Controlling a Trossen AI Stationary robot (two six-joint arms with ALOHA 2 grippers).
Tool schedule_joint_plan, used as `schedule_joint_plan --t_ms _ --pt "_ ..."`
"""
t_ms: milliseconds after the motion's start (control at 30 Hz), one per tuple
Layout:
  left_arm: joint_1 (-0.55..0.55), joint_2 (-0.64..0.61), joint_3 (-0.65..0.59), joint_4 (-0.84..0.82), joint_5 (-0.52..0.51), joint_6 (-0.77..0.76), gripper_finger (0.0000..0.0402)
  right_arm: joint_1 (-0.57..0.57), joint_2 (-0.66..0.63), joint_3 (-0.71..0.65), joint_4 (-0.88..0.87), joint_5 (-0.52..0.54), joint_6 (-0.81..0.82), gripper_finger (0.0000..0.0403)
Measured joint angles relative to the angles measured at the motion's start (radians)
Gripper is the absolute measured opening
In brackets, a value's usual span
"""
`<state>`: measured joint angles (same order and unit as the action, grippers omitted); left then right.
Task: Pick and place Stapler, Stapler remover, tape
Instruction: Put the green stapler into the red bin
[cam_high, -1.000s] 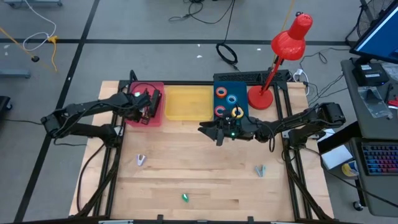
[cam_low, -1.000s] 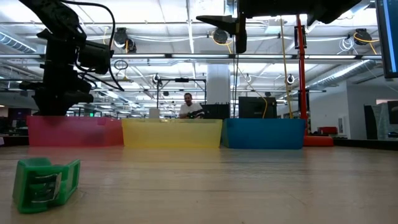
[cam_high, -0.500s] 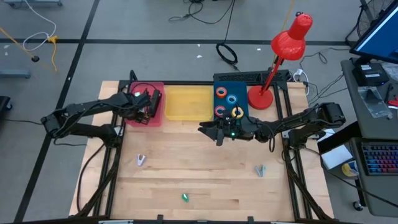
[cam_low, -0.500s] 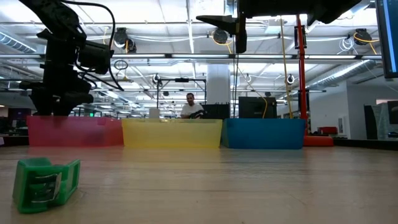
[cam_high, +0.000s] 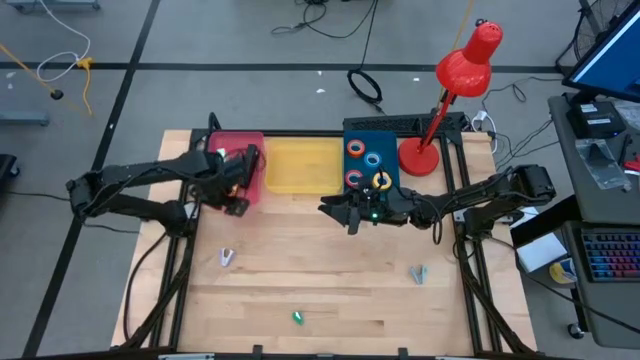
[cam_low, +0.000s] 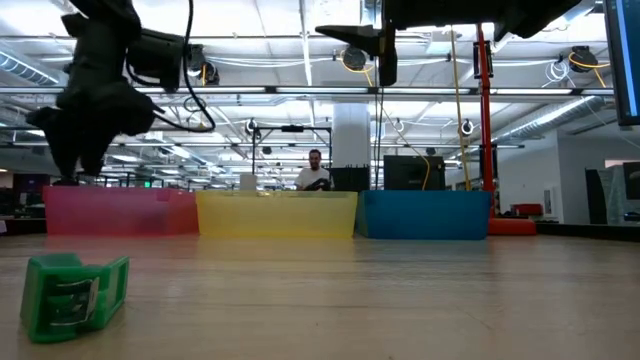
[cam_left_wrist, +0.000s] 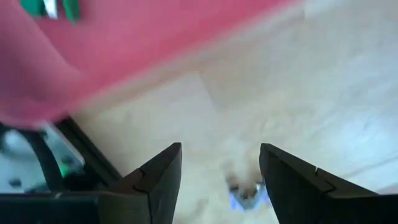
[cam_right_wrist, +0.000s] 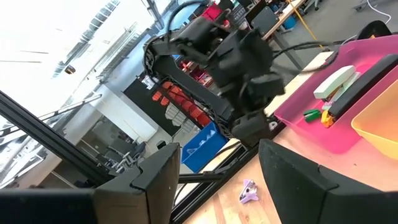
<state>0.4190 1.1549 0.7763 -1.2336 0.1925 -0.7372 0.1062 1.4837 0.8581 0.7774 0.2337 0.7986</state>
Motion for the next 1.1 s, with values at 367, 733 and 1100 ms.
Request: schedule_joint_plan --t_ms 367,733,1100 --pt "-0.391 0.000 0.000 0.037 -0.088 -0.356 0.0216 0.000 0.000 0.000 -0.005 -0.002 -0.004 0.0210" --pt "-0.713 0.005 0.001 0.548 -0.168 -0.372 0.0216 -0.002 -0.001 0.000 -0.076 -0.085 -0.033 0.0212" --pt "-0.949 0.103 0.002 0.900 -0.298 -0.155 0.0169 -0.014 -0.001 0.001 -0.305 -0.108 -0.155 0.0206"
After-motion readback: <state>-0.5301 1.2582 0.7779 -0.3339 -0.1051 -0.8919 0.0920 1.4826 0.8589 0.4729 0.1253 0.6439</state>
